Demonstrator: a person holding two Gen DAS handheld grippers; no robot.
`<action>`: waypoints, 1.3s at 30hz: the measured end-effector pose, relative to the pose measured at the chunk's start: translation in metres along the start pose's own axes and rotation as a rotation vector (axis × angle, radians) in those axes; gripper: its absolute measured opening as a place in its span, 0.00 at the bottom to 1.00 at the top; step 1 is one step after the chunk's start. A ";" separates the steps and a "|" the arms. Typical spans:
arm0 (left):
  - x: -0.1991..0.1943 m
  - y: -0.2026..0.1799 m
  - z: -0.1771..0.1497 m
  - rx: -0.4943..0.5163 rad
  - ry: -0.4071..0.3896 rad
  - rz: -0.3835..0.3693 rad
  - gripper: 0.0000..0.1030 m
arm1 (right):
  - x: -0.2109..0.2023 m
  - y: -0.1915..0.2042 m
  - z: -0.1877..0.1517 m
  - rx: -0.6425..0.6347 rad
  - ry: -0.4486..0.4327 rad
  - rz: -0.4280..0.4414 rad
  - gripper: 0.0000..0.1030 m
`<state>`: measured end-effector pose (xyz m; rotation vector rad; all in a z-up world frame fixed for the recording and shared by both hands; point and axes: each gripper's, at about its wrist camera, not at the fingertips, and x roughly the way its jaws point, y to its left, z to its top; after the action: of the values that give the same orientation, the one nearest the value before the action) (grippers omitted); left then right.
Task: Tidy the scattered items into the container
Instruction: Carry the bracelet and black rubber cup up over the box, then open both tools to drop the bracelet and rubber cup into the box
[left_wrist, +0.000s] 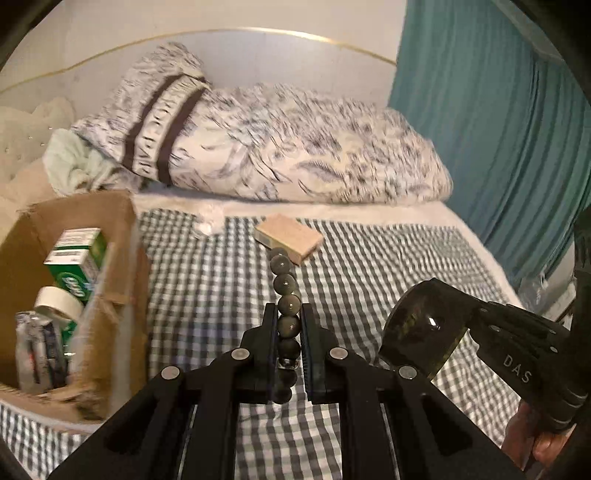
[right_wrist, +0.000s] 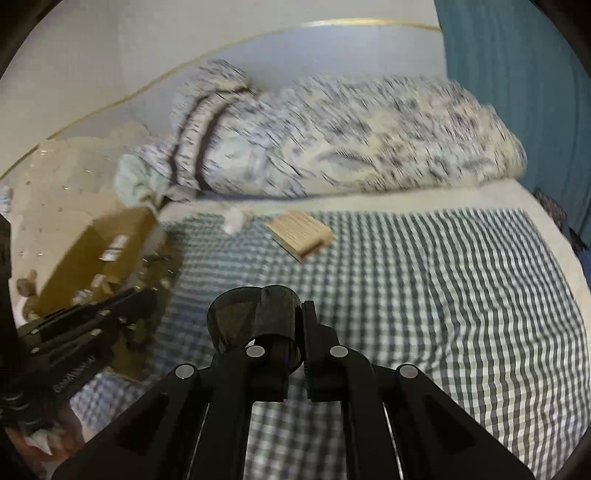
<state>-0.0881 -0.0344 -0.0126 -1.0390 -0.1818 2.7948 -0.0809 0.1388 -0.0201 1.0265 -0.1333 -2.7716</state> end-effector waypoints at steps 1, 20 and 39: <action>-0.008 0.005 0.002 -0.011 -0.012 0.006 0.10 | -0.005 0.009 0.004 -0.009 -0.009 0.015 0.05; -0.092 0.184 0.007 -0.258 -0.055 0.227 0.11 | 0.047 0.218 0.044 -0.207 0.001 0.283 0.05; -0.048 0.211 -0.006 -0.307 0.038 0.266 0.73 | 0.108 0.228 0.032 -0.339 0.089 0.139 0.62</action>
<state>-0.0699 -0.2499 -0.0222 -1.2647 -0.5192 3.0479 -0.1499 -0.1053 -0.0312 1.0051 0.2584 -2.5032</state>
